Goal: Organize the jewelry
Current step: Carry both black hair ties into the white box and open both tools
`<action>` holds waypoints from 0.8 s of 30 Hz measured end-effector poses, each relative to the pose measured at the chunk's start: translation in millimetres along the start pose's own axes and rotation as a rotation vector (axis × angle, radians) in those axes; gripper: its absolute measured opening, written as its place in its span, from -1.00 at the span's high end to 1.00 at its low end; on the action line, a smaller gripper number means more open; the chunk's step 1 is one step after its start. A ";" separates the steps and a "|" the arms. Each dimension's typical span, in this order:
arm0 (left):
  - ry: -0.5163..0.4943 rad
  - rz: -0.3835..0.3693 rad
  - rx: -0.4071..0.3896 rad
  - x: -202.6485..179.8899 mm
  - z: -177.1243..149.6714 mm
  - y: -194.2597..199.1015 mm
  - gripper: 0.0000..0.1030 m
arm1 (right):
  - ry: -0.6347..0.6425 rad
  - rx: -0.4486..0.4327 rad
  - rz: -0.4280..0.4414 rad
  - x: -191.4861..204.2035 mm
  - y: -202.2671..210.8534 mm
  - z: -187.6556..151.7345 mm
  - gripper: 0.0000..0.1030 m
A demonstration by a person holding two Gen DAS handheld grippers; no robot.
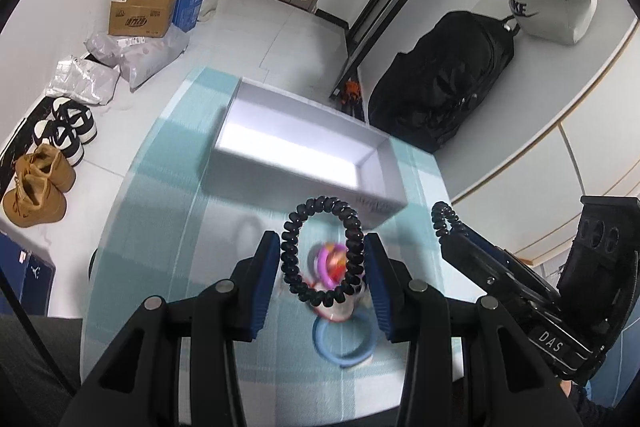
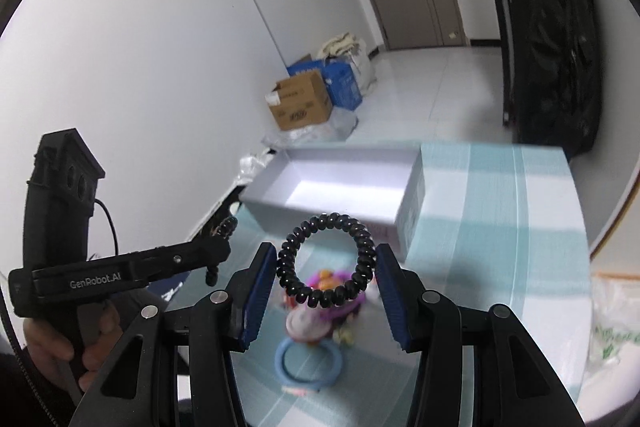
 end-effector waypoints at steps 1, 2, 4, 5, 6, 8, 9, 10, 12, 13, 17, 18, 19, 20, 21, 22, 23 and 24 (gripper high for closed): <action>0.000 0.000 -0.002 -0.8 3.6 -1.2 0.28 | 0.000 -0.003 0.002 -0.9 -1.4 3.8 0.05; -0.002 0.000 -0.003 -1.9 7.6 -3.1 0.28 | 0.000 -0.006 0.006 -1.5 -3.1 7.9 0.05; -0.008 0.003 -0.003 -4.1 14.9 -7.9 0.28 | -0.004 -0.008 0.016 -3.4 -9.3 18.3 0.05; -0.015 0.002 -0.003 -5.5 21.2 -11.7 0.28 | -0.006 -0.006 0.021 -3.9 -13.2 23.0 0.05; -0.021 0.000 -0.005 -6.8 25.0 -14.0 0.28 | -0.006 -0.005 0.026 -4.2 -17.4 27.7 0.05; -0.036 -0.001 -0.013 -9.2 34.7 -20.6 0.28 | -0.005 -0.009 0.032 -5.2 -22.0 32.9 0.05; -0.042 0.001 -0.013 -8.3 37.1 -22.9 0.28 | -0.007 -0.007 0.029 -6.4 -26.2 36.1 0.05; -0.046 0.000 -0.009 -7.8 41.2 -27.9 0.28 | -0.011 -0.007 0.028 -8.4 -30.2 38.0 0.05; -0.042 -0.004 0.002 -5.0 46.1 -35.4 0.28 | -0.025 -0.001 0.029 -12.5 -39.3 43.8 0.05; -0.039 -0.002 0.008 -3.0 49.0 -39.5 0.28 | -0.029 0.002 0.027 -13.4 -42.7 45.8 0.05; -0.035 -0.009 0.023 4.9 56.6 -50.4 0.28 | -0.013 0.022 0.015 -17.3 -62.3 52.3 0.05; -0.033 -0.009 0.029 3.0 58.9 -54.1 0.28 | -0.009 0.030 0.017 -18.5 -67.2 52.6 0.05; -0.030 -0.013 0.038 4.5 60.1 -57.4 0.28 | -0.010 0.036 0.018 -18.7 -71.3 52.6 0.05; -0.026 -0.018 0.048 6.7 60.8 -61.0 0.28 | -0.011 0.041 0.017 -19.7 -75.1 52.2 0.05; -0.021 -0.019 0.053 8.7 61.4 -64.1 0.28 | -0.013 0.049 0.016 -20.6 -79.9 52.2 0.05; -0.016 -0.019 0.057 8.7 62.6 -66.3 0.28 | -0.012 0.054 0.014 -21.9 -83.7 51.9 0.05; -0.012 -0.021 0.064 11.1 63.8 -69.2 0.28 | -0.009 0.061 0.008 -22.8 -87.5 51.5 0.05; -0.006 -0.024 0.072 13.5 64.8 -71.8 0.28 | -0.005 0.069 0.004 -23.4 -90.9 51.2 0.05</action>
Point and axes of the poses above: each gripper's, at about its wrist camera, not at the fingertips, and y roughly against the way its jaws point, x to its left, z to its top, the point moved 3 cm from there along -y, roughly the way its jaws point, and after that the axes turned 7 degrees about -x, right-handed, at the moved point
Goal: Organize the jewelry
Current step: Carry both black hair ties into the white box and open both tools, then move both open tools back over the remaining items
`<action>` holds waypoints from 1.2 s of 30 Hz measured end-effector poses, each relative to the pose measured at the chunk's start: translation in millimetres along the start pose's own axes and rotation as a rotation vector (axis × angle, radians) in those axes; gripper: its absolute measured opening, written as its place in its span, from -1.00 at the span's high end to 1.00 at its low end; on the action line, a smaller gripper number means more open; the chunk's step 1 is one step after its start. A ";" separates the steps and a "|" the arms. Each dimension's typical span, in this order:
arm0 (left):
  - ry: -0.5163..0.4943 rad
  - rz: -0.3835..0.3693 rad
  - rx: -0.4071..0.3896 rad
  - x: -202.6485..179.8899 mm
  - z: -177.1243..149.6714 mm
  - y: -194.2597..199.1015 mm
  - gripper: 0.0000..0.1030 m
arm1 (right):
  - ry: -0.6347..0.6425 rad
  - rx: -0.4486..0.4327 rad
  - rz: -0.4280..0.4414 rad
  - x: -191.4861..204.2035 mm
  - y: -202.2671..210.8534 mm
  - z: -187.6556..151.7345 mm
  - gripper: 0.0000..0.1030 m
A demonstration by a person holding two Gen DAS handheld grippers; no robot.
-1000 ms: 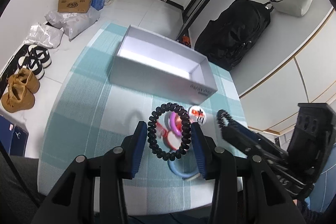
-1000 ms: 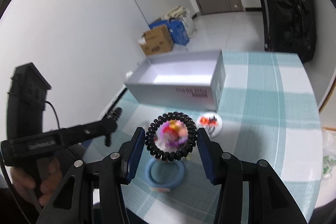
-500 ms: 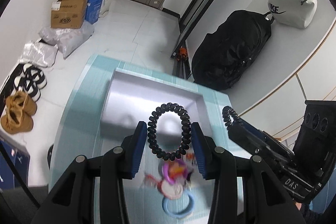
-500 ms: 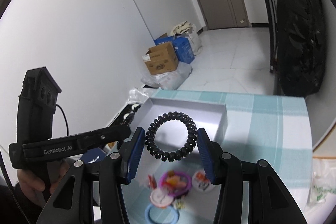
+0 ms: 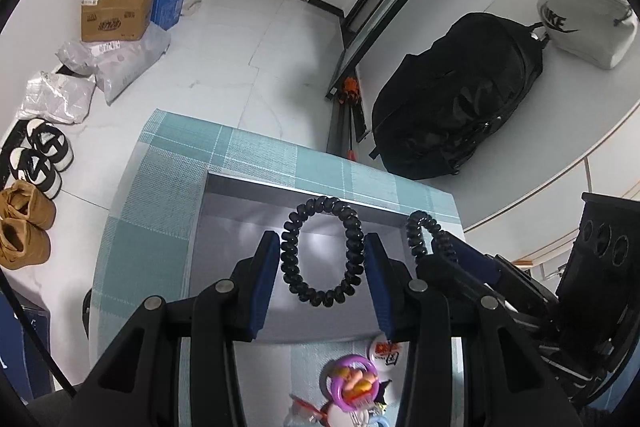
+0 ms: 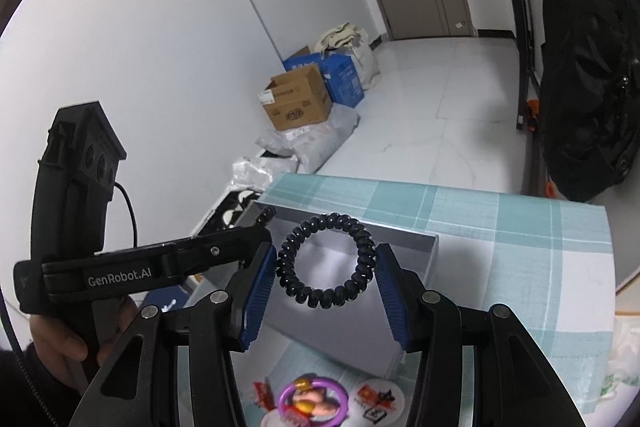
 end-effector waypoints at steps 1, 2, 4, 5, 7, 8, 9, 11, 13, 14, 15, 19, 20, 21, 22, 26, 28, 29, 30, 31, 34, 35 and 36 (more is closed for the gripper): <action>0.006 -0.003 0.004 0.9 1.4 -2.0 0.29 | 0.001 0.005 -0.002 0.1 -1.9 -1.0 0.05; 0.011 -0.008 0.006 0.7 2.8 -3.9 0.29 | 0.003 0.009 -0.003 0.2 -4.0 -1.7 0.04; 0.023 -0.017 0.013 2.2 4.3 -7.9 0.28 | 0.011 0.020 -0.005 1.3 -9.6 -2.2 0.04; 0.029 -0.021 0.018 1.8 5.1 -10.3 0.28 | 0.015 0.025 -0.008 1.5 -11.1 -2.3 0.04; 0.042 -0.034 0.035 1.9 5.5 -15.0 0.29 | 0.022 0.038 -0.009 0.9 -15.4 -1.7 0.04; 0.045 -0.039 0.043 1.7 5.8 -17.1 0.28 | 0.025 0.045 -0.010 0.8 -18.2 -1.6 0.04; 0.047 -0.045 0.050 1.8 6.3 -19.1 0.28 | 0.031 0.051 -0.012 1.1 -21.0 -1.4 0.02; 0.056 -0.055 0.060 2.5 7.6 -21.7 0.28 | 0.045 0.058 -0.023 1.1 -25.9 -1.7 0.01; 0.071 -0.080 0.070 2.7 8.9 -23.0 0.28 | 0.062 0.067 -0.030 1.0 -30.0 -2.5 -0.03; 0.078 -0.086 0.076 3.0 9.8 -24.1 0.26 | 0.072 0.077 -0.033 1.4 -32.2 -3.4 -0.07; 0.084 -0.098 0.082 3.4 10.0 -24.3 0.22 | 0.083 0.086 -0.036 2.1 -33.6 -4.5 -0.13; 0.093 -0.140 0.081 2.1 10.0 -21.0 0.09 | 0.144 0.059 -0.049 7.8 -26.5 -6.9 -0.51; 0.090 -0.140 0.062 1.4 10.7 -17.1 0.01 | 0.158 0.040 -0.051 9.3 -21.4 -7.0 -0.52; 0.085 -0.140 0.047 0.7 11.4 -14.5 -0.23 | 0.169 0.025 -0.047 10.5 -16.4 -7.1 -0.53; 0.082 -0.148 0.030 -0.1 12.1 -10.8 -0.37 | 0.174 0.019 -0.046 11.0 -12.6 -7.5 -0.55; 0.061 -0.141 -0.016 -1.8 12.1 3.2 -0.48 | 0.173 -0.001 -0.066 10.0 5.3 -12.7 -0.64; 0.047 -0.110 -0.038 -0.9 10.0 9.1 -0.48 | 0.172 -0.006 -0.073 8.9 12.9 -15.3 -0.64; 0.043 -0.100 -0.049 -0.2 8.8 12.0 -0.48 | 0.170 -0.010 -0.079 8.2 17.6 -16.4 -0.64; 0.035 -0.088 -0.060 -0.1 7.2 15.9 -0.48 | 0.167 -0.015 -0.085 7.6 20.7 -16.5 -0.64; 0.027 -0.074 -0.070 0.1 5.9 19.2 -0.48 | 0.161 -0.023 -0.090 6.9 25.3 -17.0 -0.65; -0.013 -0.030 -0.115 -3.2 -0.7 31.9 -0.48 | 0.135 -0.046 -0.096 5.0 37.9 -17.8 -0.77; -0.023 -0.018 -0.130 -4.0 -3.0 35.6 -0.48 | 0.126 -0.058 -0.099 4.7 42.6 -18.0 -0.79; -0.032 -0.004 -0.139 -4.4 -4.3 37.3 -0.48 | 0.120 -0.068 -0.099 4.8 47.1 -18.1 -0.83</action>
Point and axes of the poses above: each gripper's, at about its wrist camera, not at the fingertips, and y roughly against the way its jaws point, x to its left, z to its top, the point moved 3 cm from there along -y, roughly the way its jaws point, and after that the axes turned 7 degrees about -x, right-handed, at the moved point
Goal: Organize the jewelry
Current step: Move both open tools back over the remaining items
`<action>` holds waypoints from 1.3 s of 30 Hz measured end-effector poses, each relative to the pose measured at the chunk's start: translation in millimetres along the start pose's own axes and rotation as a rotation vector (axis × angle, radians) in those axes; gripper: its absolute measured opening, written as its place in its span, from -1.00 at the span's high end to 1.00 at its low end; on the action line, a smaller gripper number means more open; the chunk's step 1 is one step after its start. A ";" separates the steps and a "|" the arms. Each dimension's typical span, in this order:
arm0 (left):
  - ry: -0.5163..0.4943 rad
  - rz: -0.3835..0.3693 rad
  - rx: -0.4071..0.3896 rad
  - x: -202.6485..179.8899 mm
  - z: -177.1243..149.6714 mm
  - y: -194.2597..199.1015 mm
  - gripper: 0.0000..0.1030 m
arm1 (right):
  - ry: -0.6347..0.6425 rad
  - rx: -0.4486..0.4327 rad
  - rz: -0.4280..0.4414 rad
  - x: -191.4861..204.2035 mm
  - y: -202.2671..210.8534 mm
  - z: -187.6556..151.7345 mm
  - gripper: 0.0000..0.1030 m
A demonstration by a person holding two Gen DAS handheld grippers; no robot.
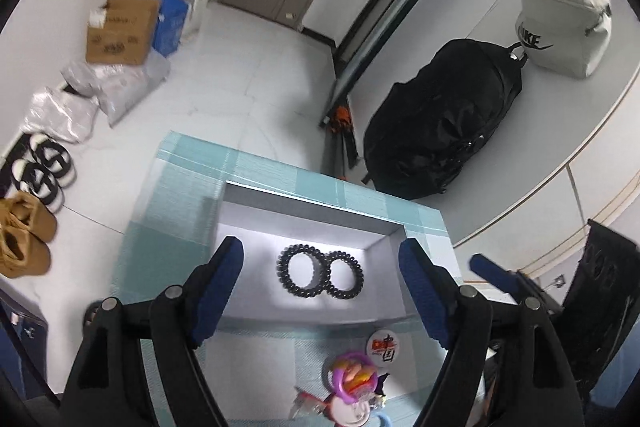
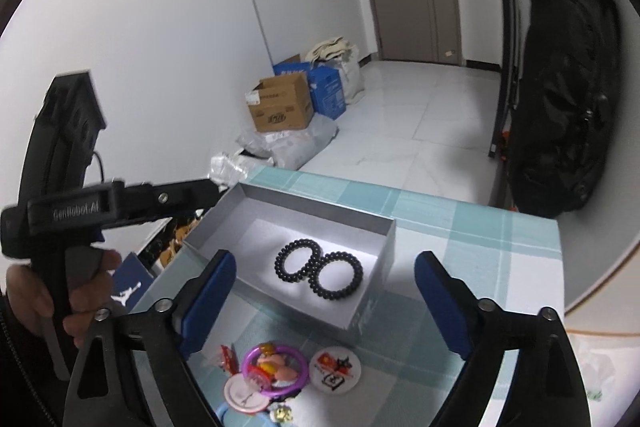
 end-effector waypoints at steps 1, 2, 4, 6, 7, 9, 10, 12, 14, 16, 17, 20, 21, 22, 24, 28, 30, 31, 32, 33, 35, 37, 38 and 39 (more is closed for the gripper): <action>-0.014 0.014 -0.008 -1.9 -1.4 3.4 -0.48 | -0.003 -0.008 -0.002 1.1 2.7 0.8 -0.86; -0.023 0.021 -0.012 -3.8 -2.6 5.3 -0.48 | -0.005 -0.017 -0.002 1.8 6.9 0.7 -0.87; -0.039 0.038 -0.011 -6.7 -7.1 8.4 -0.48 | -0.005 -0.034 -0.004 3.8 15.2 -0.6 -0.92; -0.049 0.052 -0.004 -6.9 -14.2 11.9 -0.48 | -0.006 -0.047 -0.006 5.5 23.4 -2.3 -0.93; -0.052 0.058 0.003 -7.0 -18.9 14.4 -0.48 | -0.007 -0.052 -0.006 6.3 26.9 -3.4 -0.93; -0.054 0.072 0.023 -6.1 -28.9 16.4 -0.48 | -0.008 -0.061 -0.006 8.0 34.1 -4.9 -0.95; -0.054 0.075 0.030 -5.9 -33.0 17.4 -0.48 | -0.008 -0.065 -0.007 8.2 37.1 -5.7 -0.97; -0.055 0.086 0.039 -6.5 -40.6 20.1 -0.48 | -0.010 -0.069 -0.006 8.5 44.5 -9.7 -0.99; -0.065 0.101 0.046 -7.5 -46.8 22.6 -0.48 | -0.011 -0.065 -0.007 8.9 47.7 -14.3 -1.00; -0.070 0.109 0.055 -8.2 -53.3 24.8 -0.48 | -0.016 -0.060 -0.007 9.3 49.9 -19.8 -1.00; -0.069 0.109 0.065 -8.6 -57.6 24.5 -0.48 | -0.020 -0.053 -0.006 10.0 50.7 -23.9 -1.00; -0.081 0.122 0.100 -10.0 -71.1 20.4 -0.48 | -0.031 -0.024 -0.017 11.8 49.8 -36.9 -1.00; -0.081 0.132 0.111 -9.0 -74.7 18.9 -0.48 | -0.040 -0.013 -0.018 11.5 49.0 -41.4 -1.00; -0.079 0.140 0.124 -7.5 -78.1 16.5 -0.48 | -0.054 0.005 -0.007 11.5 47.6 -47.2 -1.00; -0.055 0.173 0.147 -0.8 -82.7 12.1 -0.48 | -0.076 0.025 0.016 9.7 45.6 -56.4 -1.00; -0.017 0.209 0.167 10.7 -87.6 12.2 -0.48 | -0.125 0.049 0.006 2.8 44.6 -68.4 -1.00; -0.028 0.209 0.172 10.6 -90.0 12.3 -0.48 | -0.139 0.050 0.001 0.3 45.6 -70.0 -1.00; -0.037 0.209 0.175 9.5 -90.8 12.4 -0.48 | -0.141 0.048 -0.001 -0.4 46.4 -70.7 -1.00; -0.045 0.212 0.177 8.1 -91.7 12.3 -0.48 | -0.144 0.047 -0.002 -0.7 47.1 -71.4 -1.00; -0.051 0.210 0.183 5.6 -93.2 11.9 -0.48 | -0.147 0.048 -0.002 -0.6 47.6 -72.2 -1.00; -0.050 0.198 0.208 4.2 -96.9 9.0 -0.48 | -0.152 0.051 -0.002 -0.8 47.2 -73.4 -1.00; -0.040 0.173 0.229 3.9 -100.7 5.2 -0.48 | -0.155 0.054 -0.003 -0.5 46.6 -75.1 -1.00; -0.039 0.168 0.234 5.9 -101.1 3.8 -0.48 | -0.153 0.058 -0.003 0.4 46.2 -76.3 -1.00; -0.039 0.160 0.241 5.0 -101.9 2.2 -0.47 | -0.149 0.061 -0.003 1.5 46.0 -77.5 -1.00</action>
Point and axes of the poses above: each gripper's, at about its wrist camera, not at the fingertips, and y roughly against the way its jaws point, x to its left, z to its top, the point moved 3 cm from there along -y, roughly the way its jaws point, and after that the axes turned 7 degrees about -x, right-handed, at the moved point
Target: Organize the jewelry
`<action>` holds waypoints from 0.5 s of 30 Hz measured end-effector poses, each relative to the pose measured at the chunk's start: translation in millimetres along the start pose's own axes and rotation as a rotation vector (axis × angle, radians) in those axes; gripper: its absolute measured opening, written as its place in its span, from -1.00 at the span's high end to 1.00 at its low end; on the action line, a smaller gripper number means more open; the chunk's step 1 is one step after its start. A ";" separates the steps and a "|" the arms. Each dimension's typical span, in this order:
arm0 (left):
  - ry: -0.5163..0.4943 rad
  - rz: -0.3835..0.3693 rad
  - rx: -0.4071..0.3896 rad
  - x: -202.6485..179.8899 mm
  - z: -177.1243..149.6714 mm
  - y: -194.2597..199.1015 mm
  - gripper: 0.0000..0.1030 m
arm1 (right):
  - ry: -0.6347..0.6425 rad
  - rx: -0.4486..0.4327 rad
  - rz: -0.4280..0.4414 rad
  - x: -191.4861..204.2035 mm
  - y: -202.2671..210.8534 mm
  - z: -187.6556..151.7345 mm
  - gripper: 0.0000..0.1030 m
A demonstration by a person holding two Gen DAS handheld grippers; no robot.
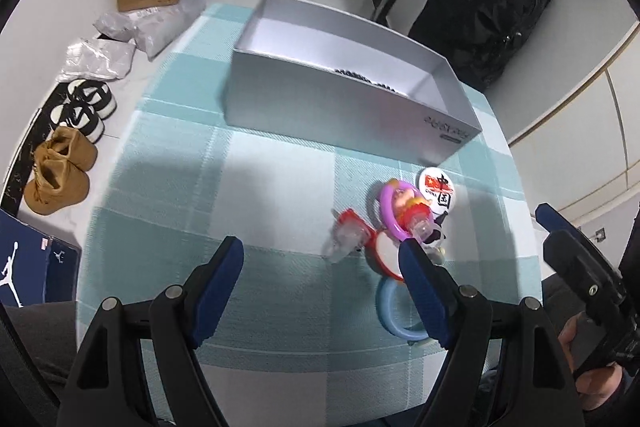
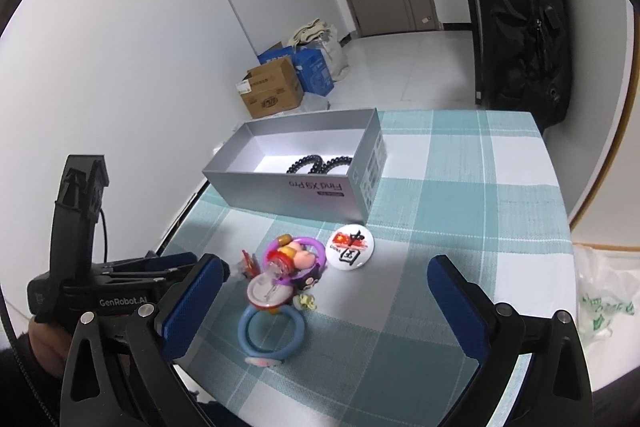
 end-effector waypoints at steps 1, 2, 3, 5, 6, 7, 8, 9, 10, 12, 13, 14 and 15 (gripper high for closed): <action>0.001 -0.013 0.003 -1.6 0.2 -1.0 -0.47 | 0.004 0.001 -0.001 0.6 0.1 -0.9 -1.00; 0.001 -0.021 0.004 -2.9 0.2 -1.6 -0.46 | 0.010 0.003 -0.001 1.4 0.1 -1.7 -1.00; -0.002 -0.026 0.006 -4.7 0.7 -2.4 -0.37 | 0.015 0.004 -0.002 2.0 0.3 -2.2 -1.00; -0.016 -0.027 0.014 -7.8 0.8 -5.3 -0.16 | 0.020 0.003 -0.004 2.4 0.3 -2.5 -1.00; -0.018 -0.029 0.021 -8.7 0.9 -7.0 -0.12 | 0.020 0.003 -0.006 2.2 0.3 -2.7 -1.00; -0.018 -0.029 0.027 -9.3 0.7 -8.9 -0.12 | 0.020 0.003 -0.007 1.7 -0.2 -2.8 -1.00; -0.018 -0.028 0.031 -10.0 0.7 -10.4 -0.11 | 0.017 0.003 -0.007 1.2 -0.3 -2.7 -1.00; -0.020 -0.029 0.033 -11.0 0.7 -11.4 -0.10 | 0.013 0.002 -0.008 0.6 -0.4 -2.7 -1.00; -0.024 -0.032 0.033 -11.9 0.6 -11.5 -0.09 | 0.010 0.002 -0.008 0.2 -0.1 -2.4 -1.00; -0.040 -0.036 0.031 -14.7 0.4 -11.2 0.02 | 0.005 0.001 -0.007 -0.1 -0.1 -2.4 -1.00; -0.050 -0.035 0.033 -16.6 -0.5 -11.3 0.02 | 0.006 0.002 -0.007 -0.3 0.2 -2.3 -1.00; -0.058 -0.033 0.035 -17.6 -1.2 -11.9 0.03 | 0.008 0.003 -0.007 0.1 0.2 -2.7 -1.00; -0.060 -0.034 0.037 -18.0 -1.4 -12.2 0.04 | 0.012 0.004 -0.007 0.6 0.0 -3.0 -1.00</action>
Point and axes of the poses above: each gripper's, at about its wrist camera, not at the fingertips, and y roughly against the way its jaws point, x to its left, z to its top, the point moved 3 cm from there along -y, roughly the way its jaws point, and after that the axes turned 7 degrees about -x, right-handed, at the moved point
